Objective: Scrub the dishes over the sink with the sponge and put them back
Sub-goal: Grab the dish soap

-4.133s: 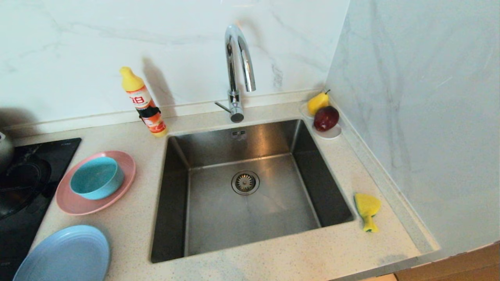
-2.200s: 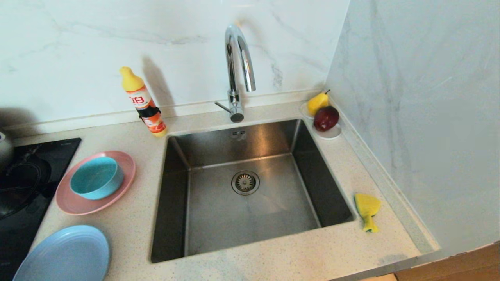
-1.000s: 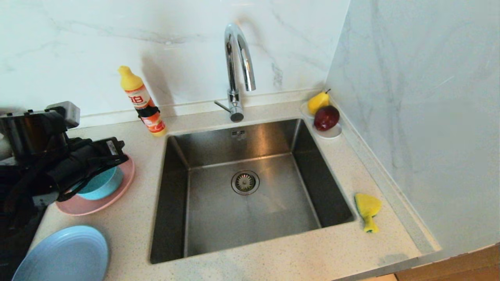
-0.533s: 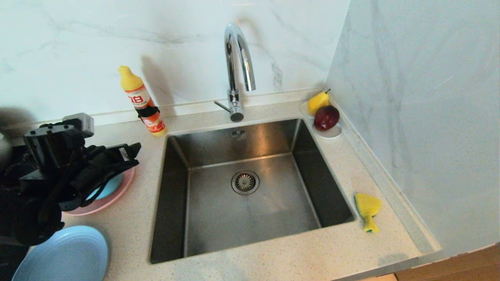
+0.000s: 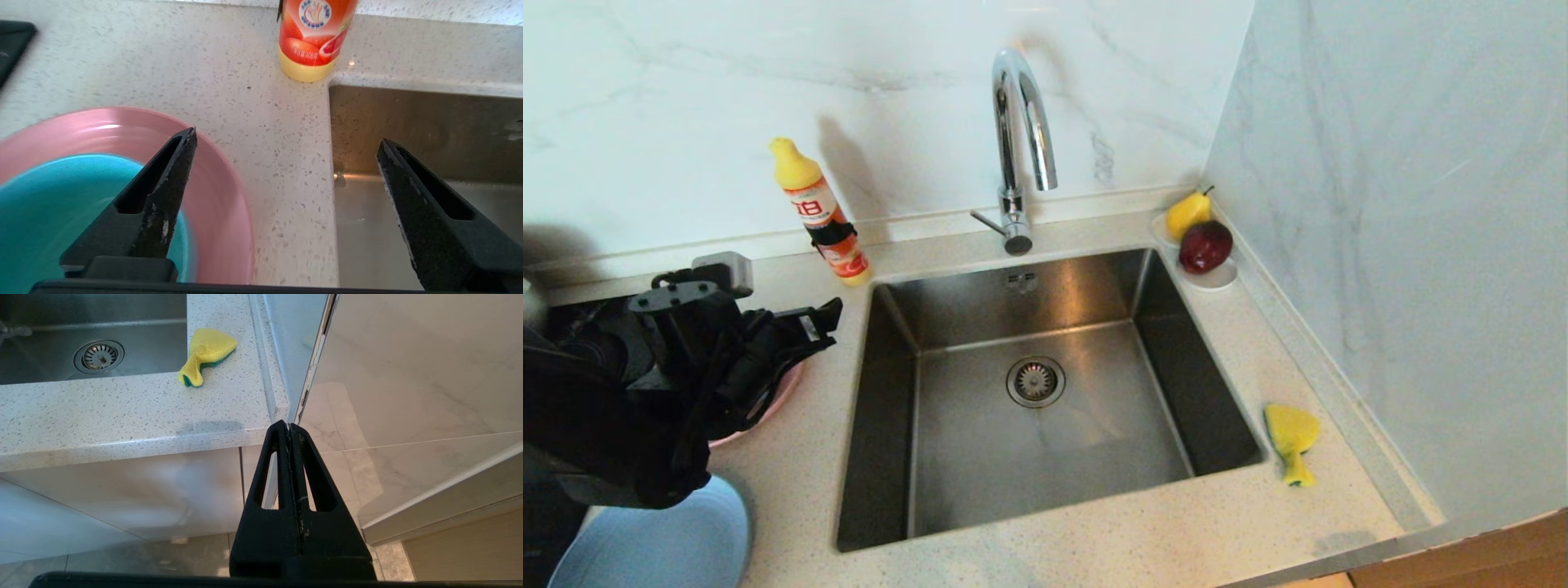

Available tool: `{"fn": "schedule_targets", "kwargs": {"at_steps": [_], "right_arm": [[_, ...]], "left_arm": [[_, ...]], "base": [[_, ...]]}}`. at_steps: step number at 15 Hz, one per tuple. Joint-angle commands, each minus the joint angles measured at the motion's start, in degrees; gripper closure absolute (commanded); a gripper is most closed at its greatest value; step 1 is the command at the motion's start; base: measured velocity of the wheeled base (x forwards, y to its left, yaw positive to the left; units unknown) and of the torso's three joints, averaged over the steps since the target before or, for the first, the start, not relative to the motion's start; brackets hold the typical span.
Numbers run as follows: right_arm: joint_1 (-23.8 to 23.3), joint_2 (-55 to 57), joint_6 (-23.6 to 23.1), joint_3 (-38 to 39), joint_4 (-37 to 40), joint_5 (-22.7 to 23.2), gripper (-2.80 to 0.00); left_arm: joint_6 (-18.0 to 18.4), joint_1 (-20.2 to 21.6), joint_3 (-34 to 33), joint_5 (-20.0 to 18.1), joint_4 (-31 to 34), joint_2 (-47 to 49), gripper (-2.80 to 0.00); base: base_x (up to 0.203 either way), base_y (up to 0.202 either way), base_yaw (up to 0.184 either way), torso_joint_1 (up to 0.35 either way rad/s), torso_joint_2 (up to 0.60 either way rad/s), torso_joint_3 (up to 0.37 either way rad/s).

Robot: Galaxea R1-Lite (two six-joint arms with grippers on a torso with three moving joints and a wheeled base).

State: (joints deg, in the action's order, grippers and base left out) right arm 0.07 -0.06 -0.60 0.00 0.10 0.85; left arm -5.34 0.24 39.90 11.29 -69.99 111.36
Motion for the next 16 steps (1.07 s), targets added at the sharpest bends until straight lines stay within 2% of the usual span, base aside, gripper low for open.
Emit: {"fn": "schedule_targets", "kwargs": {"at_steps": [1,3,8,16], "right_arm": [[0.0,0.0,0.0,0.0,0.0,0.0,0.0],[0.0,0.0,0.0,0.0,0.0,0.0,0.0],[0.0,0.0,0.0,0.0,0.0,0.0,0.0],[0.0,0.0,0.0,0.0,0.0,0.0,0.0]], "left_arm": [[-0.1,0.0,2.4,0.1,-2.0,3.4,-2.8],[0.2,0.1,4.9,0.1,-4.1,5.4,-2.8],[2.0,0.1,11.5,0.1,-4.2,9.7,-2.8],[2.6,0.1,21.5,0.2,-3.8,15.4,-2.8]], "base": [[0.0,0.0,0.0,0.0,0.0,0.0],[0.0,0.0,0.0,0.0,0.0,0.0],[0.0,0.0,0.0,0.0,0.0,0.0],[0.0,0.0,0.0,0.0,0.0,0.0]]}}
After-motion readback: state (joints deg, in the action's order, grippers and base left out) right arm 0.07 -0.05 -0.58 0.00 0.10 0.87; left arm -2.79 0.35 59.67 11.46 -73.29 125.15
